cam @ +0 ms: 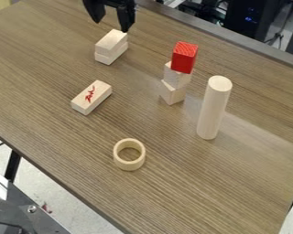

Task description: Move the block in the top of the block

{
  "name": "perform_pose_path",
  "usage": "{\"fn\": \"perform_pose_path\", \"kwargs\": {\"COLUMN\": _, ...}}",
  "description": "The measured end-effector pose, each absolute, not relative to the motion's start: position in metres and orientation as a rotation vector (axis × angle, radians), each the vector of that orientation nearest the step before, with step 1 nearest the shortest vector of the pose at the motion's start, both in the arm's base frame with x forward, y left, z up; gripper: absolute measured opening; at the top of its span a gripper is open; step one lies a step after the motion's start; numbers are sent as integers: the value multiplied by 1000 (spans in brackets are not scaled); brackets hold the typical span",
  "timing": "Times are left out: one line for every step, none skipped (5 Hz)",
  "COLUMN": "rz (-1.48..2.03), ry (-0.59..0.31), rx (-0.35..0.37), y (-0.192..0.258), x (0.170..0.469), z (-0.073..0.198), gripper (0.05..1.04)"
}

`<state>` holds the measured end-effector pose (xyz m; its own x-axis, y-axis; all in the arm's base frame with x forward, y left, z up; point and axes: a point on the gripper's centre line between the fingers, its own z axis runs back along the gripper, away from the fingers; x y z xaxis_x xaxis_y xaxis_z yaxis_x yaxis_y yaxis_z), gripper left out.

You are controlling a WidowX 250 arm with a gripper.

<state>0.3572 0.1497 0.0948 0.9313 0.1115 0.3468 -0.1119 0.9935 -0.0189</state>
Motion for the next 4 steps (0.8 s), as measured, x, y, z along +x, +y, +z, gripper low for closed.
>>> {"fn": "perform_pose_path", "kwargs": {"rz": 119, "ry": -323, "rx": -14, "y": 148, "x": 355, "z": 82, "gripper": 999}}
{"fn": "perform_pose_path", "kwargs": {"rz": 117, "ry": -300, "rx": -55, "y": 136, "x": 344, "z": 75, "gripper": 999}}
{"fn": "perform_pose_path", "kwargs": {"rz": 108, "ry": -307, "rx": -61, "y": 126, "x": 334, "z": 82, "gripper": 999}}
{"fn": "perform_pose_path", "kwargs": {"rz": 95, "ry": -303, "rx": -64, "y": 117, "x": 327, "z": 85, "gripper": 999}}
